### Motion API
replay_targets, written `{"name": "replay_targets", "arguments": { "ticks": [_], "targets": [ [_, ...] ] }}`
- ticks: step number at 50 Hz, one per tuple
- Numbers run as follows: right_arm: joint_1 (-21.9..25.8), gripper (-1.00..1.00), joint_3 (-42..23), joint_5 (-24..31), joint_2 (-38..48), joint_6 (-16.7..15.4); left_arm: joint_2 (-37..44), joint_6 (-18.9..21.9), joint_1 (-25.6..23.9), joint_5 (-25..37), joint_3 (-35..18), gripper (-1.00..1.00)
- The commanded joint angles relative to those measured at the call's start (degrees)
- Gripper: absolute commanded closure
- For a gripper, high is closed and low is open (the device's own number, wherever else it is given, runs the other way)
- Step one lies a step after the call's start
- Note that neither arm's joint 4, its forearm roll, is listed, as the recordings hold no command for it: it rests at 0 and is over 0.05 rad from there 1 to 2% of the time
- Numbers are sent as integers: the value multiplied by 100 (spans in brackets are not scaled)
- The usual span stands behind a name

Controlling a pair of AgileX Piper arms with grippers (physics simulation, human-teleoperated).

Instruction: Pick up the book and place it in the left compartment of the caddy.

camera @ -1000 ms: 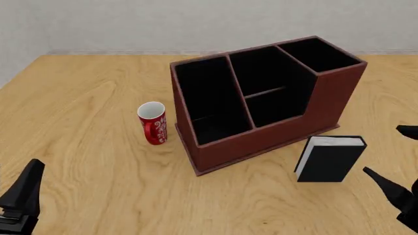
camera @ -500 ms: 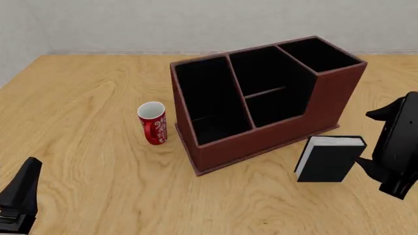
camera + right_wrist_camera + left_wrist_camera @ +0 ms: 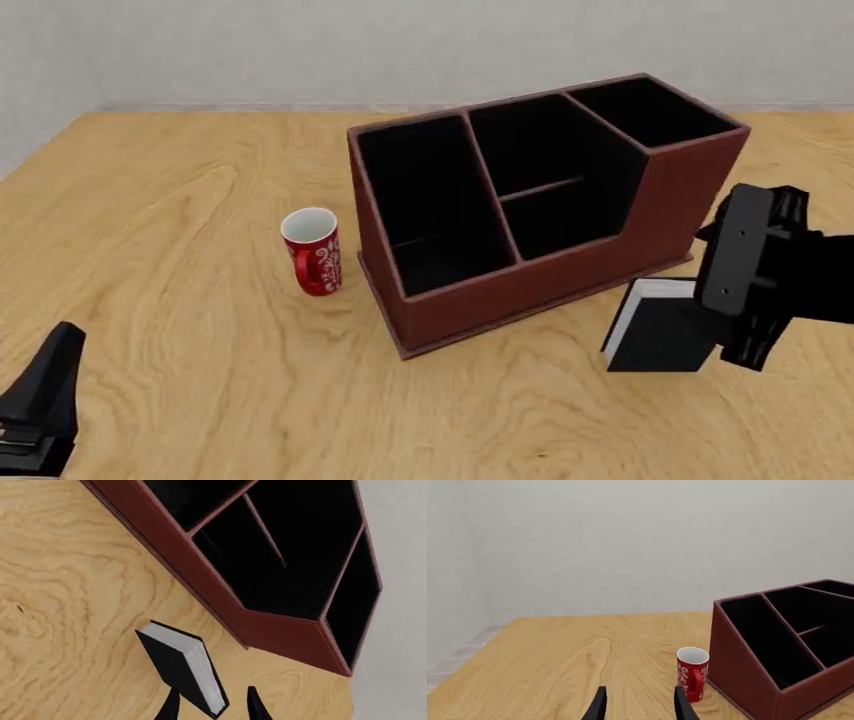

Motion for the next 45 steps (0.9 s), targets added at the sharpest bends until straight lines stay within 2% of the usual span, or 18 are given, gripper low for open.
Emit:
{"name": "replay_targets", "arguments": {
  "ticks": [1,12,14,19,41,42,45],
  "targets": [
    [46,-100,131,-301,434,-13,0,-8,59,17,7,-100],
    [-48,-100,267,-558,763,-73,0,-48,139,-14,43,-100],
    [21,-100,265,-534,800,23,0,-62,173,-17,39,-100],
    [-32,-100,376,-654,931,6,0,-83,221,-37,63,-100],
    [-128,-100,556,-617,1052,46,0,-135,304,-75,96,-100],
    [-127,100,573,-604,1033,42,0,-137,305,-77,98,-100],
    [-134,100,575,-589,1003,49,0,-141,301,-86,110,-100]
  ]
}}
